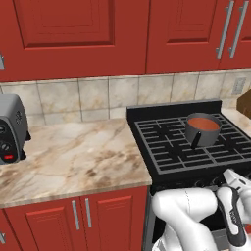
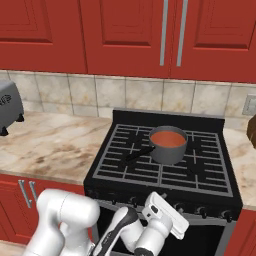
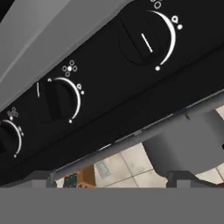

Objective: Wait until the marinara sauce is simmered to a deep red color and then turn off the stove.

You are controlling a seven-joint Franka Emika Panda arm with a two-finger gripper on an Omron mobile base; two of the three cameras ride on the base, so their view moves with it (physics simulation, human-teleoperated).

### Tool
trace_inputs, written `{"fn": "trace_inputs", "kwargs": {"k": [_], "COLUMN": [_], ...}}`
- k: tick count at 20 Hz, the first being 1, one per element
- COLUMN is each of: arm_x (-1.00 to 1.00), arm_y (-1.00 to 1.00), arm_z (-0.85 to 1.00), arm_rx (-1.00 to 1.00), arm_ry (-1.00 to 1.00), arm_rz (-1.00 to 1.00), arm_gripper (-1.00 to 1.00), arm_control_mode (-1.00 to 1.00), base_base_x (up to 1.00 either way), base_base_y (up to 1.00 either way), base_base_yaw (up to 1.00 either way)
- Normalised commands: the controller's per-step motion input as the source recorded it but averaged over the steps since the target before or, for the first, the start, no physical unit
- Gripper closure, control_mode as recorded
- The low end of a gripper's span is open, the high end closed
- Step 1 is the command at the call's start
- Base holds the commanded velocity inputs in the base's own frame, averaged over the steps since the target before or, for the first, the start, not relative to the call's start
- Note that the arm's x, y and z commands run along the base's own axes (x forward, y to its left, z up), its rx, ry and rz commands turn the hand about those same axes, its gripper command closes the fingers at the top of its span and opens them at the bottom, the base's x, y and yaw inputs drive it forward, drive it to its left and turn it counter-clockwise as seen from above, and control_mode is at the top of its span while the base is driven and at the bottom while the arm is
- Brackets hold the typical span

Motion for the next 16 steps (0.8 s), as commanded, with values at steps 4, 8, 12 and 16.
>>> {"fn": "trace_inputs", "kwargs": {"k": [4, 8, 12, 16], "arm_x": [0.00, 0.00, 0.00, -0.01], "arm_y": [-0.29, -0.32, -0.25, -0.29], "arm_z": [-0.37, -0.30, -0.32, -0.41], "arm_rx": [-0.13, -0.08, -0.03, -0.01], "arm_ry": [0.00, 0.00, 0.00, 0.00], "arm_rz": [0.00, 0.00, 0.00, 0.00], "arm_gripper": [-1.00, -1.00, -1.00, -1.00], "arm_control_mode": [-1.00, -1.00, -1.00, -1.00], "base_base_x": [0.00, 0.00, 0.00, 0.00], "base_base_y": [0.00, 0.00, 0.00, 0.00], "base_base_yaw": [0.00, 0.00, 0.00, 0.00]}}
